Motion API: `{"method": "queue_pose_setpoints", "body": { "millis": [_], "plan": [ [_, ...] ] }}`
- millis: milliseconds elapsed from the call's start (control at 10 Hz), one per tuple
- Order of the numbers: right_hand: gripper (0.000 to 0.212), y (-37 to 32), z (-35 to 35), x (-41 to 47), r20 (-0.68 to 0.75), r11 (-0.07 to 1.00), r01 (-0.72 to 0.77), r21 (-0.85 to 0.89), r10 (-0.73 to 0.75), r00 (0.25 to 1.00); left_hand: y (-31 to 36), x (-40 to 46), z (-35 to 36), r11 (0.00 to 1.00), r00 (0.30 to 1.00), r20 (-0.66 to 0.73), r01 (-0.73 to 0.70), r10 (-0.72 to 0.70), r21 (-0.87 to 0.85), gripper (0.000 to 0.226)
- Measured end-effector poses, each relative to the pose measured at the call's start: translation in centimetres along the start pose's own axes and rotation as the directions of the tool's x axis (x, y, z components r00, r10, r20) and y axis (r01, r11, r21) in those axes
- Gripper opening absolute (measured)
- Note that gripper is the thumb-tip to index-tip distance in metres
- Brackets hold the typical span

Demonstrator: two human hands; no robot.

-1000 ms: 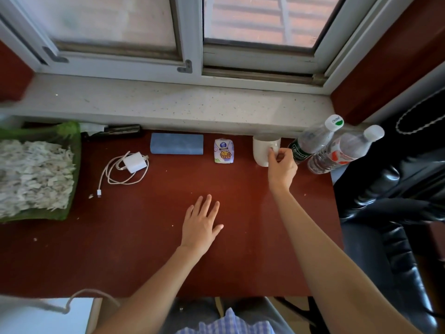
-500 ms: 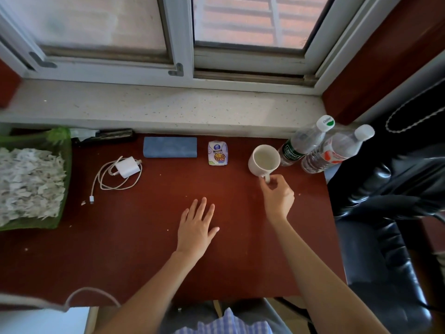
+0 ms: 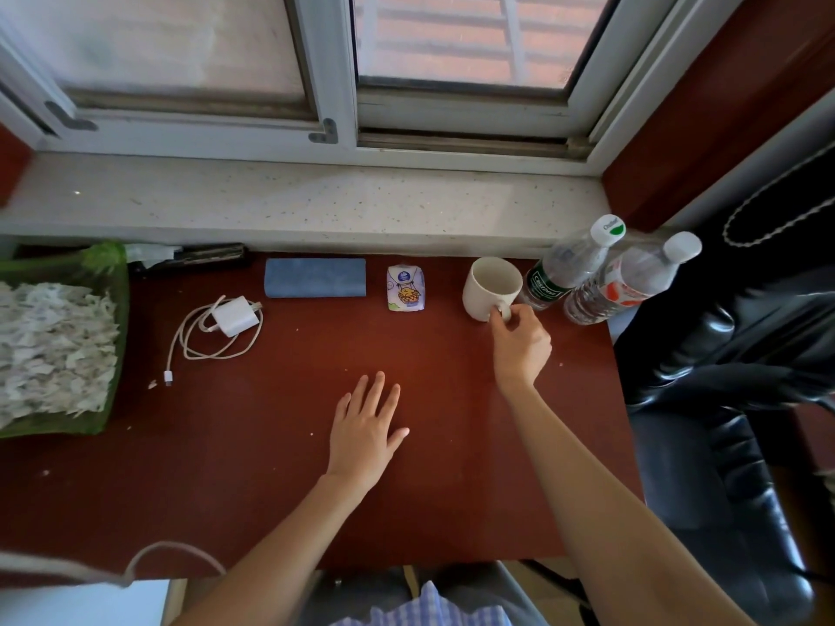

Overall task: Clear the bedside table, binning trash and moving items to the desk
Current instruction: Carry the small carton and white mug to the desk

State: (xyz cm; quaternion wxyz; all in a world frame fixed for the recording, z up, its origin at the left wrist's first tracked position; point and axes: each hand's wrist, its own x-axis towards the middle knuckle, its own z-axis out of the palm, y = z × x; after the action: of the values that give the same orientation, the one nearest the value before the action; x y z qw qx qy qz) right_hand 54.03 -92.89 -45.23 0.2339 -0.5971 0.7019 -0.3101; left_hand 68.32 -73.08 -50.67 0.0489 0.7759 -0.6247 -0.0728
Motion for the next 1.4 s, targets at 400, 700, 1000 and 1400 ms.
{"method": "queue_pose_setpoints", "body": {
  "millis": [400,700,1000,1400],
  "plan": [
    [0.034,1.4,0.8,-0.1,0.012,0.998,0.04,0.048,-0.041,0.999,0.0,0.0,0.0,1.0,1.0,-0.003,-0.006,0.006,0.005,0.064],
    [0.034,0.7,1.8,0.5,-0.006,0.996,0.013,0.085,-0.013,1.0,0.1,0.0,-0.2,1.0,1.0,-0.011,-0.013,0.013,0.007,0.064],
    [0.022,0.6,1.6,0.2,-0.001,0.997,-0.023,0.075,0.024,1.0,0.0,0.0,-0.3,1.0,1.0,0.022,-0.01,0.009,0.009,0.064],
    [0.019,1.1,-0.2,-0.4,0.027,0.985,0.032,0.171,-0.037,0.999,0.1,0.1,-0.4,1.0,0.999,0.046,-0.001,0.001,0.003,0.065]
  ]
}}
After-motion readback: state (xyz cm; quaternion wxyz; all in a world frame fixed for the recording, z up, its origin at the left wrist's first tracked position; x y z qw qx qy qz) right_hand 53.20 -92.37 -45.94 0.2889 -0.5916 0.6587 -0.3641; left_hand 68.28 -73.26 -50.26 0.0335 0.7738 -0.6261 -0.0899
